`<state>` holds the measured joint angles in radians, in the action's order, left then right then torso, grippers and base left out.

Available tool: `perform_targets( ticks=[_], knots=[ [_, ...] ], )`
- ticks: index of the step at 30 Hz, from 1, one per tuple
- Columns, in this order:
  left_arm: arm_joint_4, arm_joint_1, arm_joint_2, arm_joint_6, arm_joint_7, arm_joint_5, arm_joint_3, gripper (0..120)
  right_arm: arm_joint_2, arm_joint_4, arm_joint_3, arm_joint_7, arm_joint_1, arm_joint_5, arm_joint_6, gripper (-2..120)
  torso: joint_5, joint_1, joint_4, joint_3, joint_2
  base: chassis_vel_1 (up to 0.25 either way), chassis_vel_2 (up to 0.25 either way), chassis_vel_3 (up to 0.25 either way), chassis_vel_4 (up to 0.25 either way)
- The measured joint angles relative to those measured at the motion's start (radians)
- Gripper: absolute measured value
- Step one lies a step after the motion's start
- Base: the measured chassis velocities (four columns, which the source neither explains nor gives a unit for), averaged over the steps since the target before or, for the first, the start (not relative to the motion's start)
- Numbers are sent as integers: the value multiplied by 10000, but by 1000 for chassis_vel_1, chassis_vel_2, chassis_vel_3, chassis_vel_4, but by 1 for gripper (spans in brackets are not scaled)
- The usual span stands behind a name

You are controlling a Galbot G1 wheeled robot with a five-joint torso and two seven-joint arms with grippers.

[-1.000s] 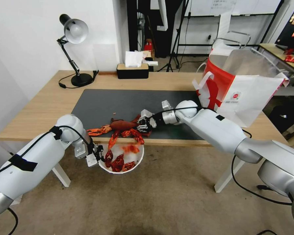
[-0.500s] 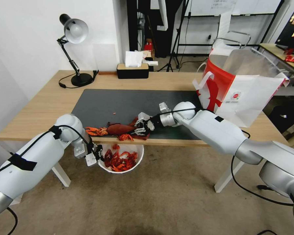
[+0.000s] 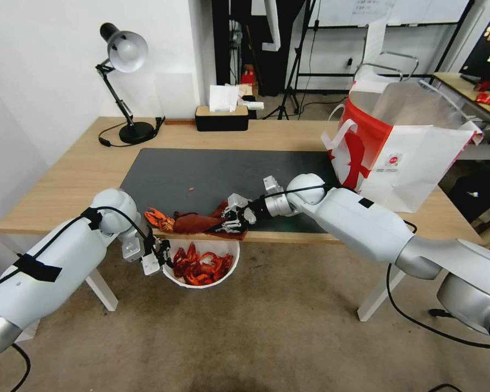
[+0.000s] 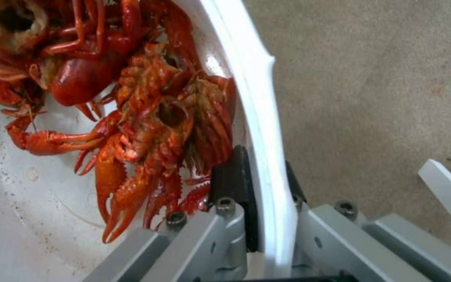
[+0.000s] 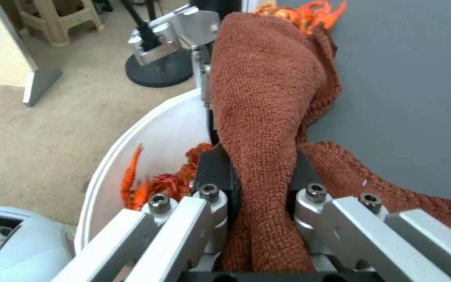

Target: Sweep shrimp from table into container with towel, then put container into takeout bag.

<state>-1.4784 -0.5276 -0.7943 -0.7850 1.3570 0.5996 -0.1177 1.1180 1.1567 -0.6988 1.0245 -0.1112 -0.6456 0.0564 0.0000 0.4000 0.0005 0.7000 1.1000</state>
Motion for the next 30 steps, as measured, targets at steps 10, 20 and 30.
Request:
perform_targets(
  ticks=[10, 20, 30],
  knots=[
    [62, -14, 11, -6, -10, 17, 23, 0, -308, 446, -91, 297, -216, -2, -39, 10, -5, 0, -5, -2, 1, 0, 0, 0, 0],
    [60, -134, 128, -21, -24, 33, 136, 0, -446, 866, -31, 329, -391, -124, 145, 9, 3, 2, -7, 3, -2, 0, 0, 0, 0],
    [-85, -586, 358, -52, -58, 39, 481, 0, -541, 1202, 540, 252, -203, -1013, 421, 9, -1, 2, -5, 2, -3, 0, 0, 0, 0]
  ],
)
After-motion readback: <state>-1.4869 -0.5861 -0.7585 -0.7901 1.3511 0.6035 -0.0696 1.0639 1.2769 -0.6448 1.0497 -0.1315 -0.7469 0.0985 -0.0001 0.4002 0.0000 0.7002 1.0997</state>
